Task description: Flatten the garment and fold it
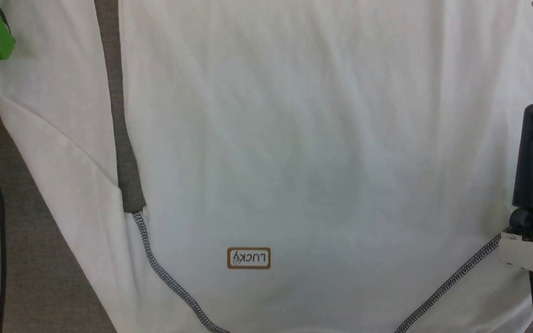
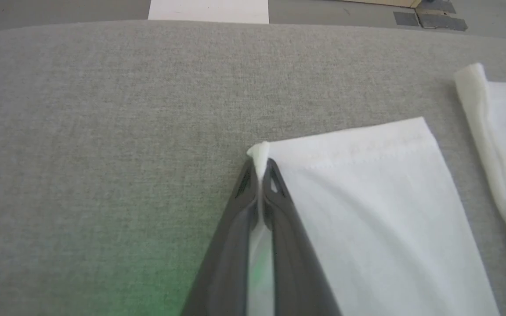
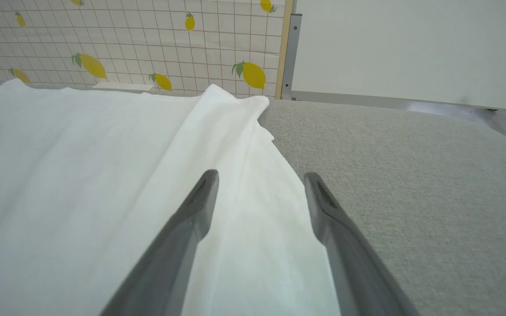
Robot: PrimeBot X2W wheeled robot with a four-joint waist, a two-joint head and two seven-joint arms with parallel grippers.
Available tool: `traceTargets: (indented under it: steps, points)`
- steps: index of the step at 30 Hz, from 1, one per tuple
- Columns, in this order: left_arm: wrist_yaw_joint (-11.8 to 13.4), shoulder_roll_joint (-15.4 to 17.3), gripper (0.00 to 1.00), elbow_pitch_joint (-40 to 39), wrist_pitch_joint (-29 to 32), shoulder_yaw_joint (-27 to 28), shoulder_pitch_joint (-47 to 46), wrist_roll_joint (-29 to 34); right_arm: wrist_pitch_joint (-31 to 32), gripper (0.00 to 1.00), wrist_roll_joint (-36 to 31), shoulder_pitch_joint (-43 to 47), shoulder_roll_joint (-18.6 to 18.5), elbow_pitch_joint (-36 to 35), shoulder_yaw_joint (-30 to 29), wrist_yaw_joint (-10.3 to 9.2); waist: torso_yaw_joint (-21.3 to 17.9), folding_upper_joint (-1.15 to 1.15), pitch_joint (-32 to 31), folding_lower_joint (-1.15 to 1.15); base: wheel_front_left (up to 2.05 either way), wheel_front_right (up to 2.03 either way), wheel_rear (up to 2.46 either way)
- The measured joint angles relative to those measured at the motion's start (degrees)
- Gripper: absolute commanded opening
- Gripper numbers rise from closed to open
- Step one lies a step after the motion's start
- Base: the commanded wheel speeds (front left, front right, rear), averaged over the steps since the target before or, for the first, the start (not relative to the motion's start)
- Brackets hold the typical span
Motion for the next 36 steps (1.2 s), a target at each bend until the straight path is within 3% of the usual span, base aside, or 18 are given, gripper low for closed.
traceTargets:
  steps: [11,21,36]
  points:
    - [-1.0,-0.9,0.00,0.3,-8.4,2.3,2.6,-2.0,-0.4,1.00,0.4,-0.2,0.0,3.1,0.5,0.00,0.9,0.00,-5.5,0.00,0.00,0.00,0.00]
    - [-0.3,-0.5,0.00,-0.9,-15.0,7.6,13.5,-3.6,-0.9,1.00,1.8,2.8,0.0,6.5,0.2,0.00,1.8,0.00,-14.6,-0.01,0.00,0.00,0.00]
    - [3.4,3.7,0.00,-2.7,-14.2,20.3,33.1,-9.8,1.0,1.00,2.1,8.7,0.0,6.7,-2.4,0.00,4.5,0.00,-29.2,-0.01,0.00,0.00,0.00]
